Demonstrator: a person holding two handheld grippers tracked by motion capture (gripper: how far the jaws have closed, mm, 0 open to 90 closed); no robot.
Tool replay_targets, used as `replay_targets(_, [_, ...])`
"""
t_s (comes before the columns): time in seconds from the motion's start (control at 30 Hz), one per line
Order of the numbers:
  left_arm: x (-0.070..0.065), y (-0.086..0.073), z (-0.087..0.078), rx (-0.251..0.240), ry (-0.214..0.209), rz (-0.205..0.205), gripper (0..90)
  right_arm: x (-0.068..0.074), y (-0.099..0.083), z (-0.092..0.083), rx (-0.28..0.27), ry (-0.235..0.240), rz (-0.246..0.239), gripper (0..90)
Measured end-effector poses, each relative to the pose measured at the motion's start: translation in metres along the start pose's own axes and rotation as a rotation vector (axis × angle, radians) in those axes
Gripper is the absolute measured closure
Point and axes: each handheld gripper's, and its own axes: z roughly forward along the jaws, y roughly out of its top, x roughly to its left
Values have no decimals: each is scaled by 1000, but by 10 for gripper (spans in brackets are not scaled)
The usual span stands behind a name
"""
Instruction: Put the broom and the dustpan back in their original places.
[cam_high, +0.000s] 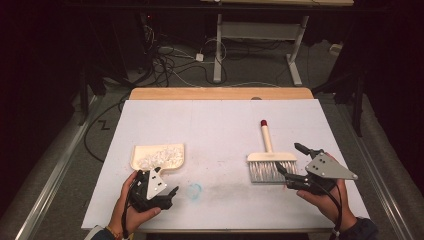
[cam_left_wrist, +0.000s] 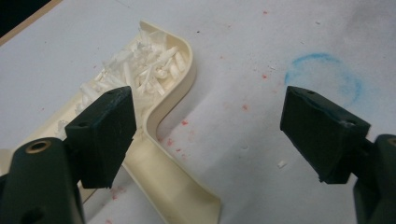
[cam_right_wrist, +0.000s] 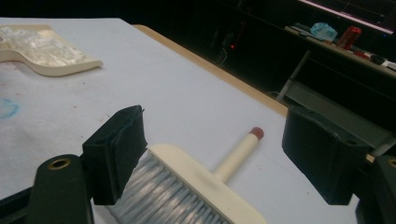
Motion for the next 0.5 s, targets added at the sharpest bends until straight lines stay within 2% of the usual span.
replay_targets(0.23, [-1,2,0,-9,-2,9,172,-3,-15,-10,11,-15,7,217])
replay_targets(0.43, [-3,3,1,-12,-7,11,172,-4,-32,-15,49,-5,16,207])
replay_targets(0.5, [-3,3,2,-13,-8,12,172,-3,-37,-15,69,-21,-3,199])
